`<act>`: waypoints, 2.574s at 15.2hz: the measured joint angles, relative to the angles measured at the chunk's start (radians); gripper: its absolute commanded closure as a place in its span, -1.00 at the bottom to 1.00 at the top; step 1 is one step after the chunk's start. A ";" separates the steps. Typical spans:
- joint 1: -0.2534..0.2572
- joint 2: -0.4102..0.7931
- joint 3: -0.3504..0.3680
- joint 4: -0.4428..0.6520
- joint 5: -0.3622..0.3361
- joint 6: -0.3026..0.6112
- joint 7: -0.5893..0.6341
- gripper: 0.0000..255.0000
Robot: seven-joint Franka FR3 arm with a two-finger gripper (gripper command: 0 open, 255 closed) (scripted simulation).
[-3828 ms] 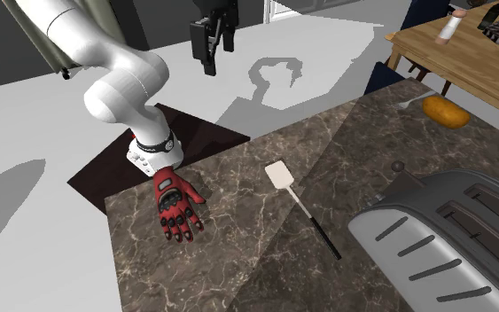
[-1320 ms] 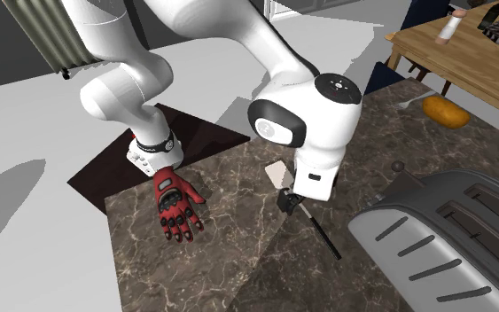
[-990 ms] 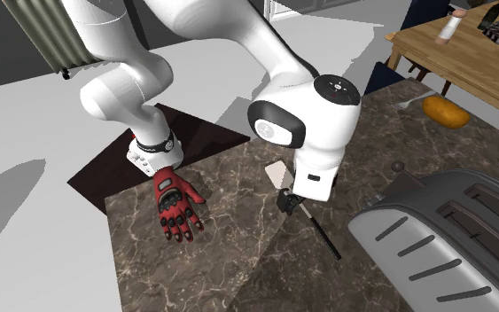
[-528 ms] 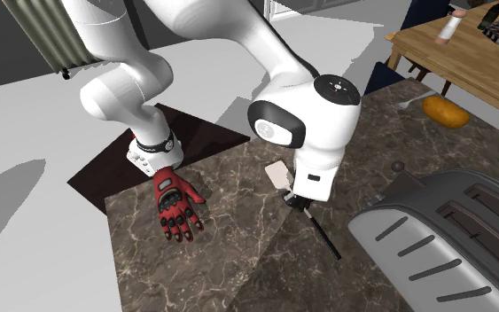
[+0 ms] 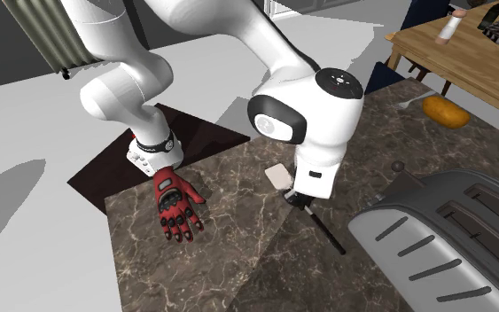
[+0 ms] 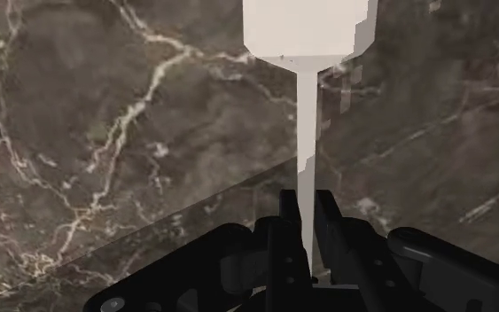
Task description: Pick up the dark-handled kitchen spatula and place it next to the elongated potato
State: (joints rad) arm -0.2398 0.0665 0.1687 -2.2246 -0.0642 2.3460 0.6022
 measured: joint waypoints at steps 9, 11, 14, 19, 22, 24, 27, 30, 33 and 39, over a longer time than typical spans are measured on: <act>0.001 -0.062 0.003 0.054 0.019 -0.114 -0.013 1.00; 0.000 -0.079 0.002 0.064 0.023 -0.141 -0.018 1.00; 0.000 -0.094 0.002 0.089 0.028 -0.181 -0.022 1.00; 0.000 -0.116 0.001 0.134 0.034 -0.248 -0.028 1.00; 0.001 -0.128 0.001 0.162 0.036 -0.288 -0.029 1.00; 0.000 -0.137 0.000 0.175 0.039 -0.309 -0.033 1.00; 0.023 -0.122 0.027 0.196 0.034 -0.318 0.018 1.00; 0.057 -0.089 0.066 0.235 0.024 -0.327 0.095 1.00; 0.090 -0.062 0.100 0.276 0.013 -0.345 0.166 1.00; 0.166 0.035 0.166 0.388 -0.028 -0.373 0.320 1.00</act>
State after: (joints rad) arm -0.0735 0.1017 0.3345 -1.8364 -0.0919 1.9731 0.9219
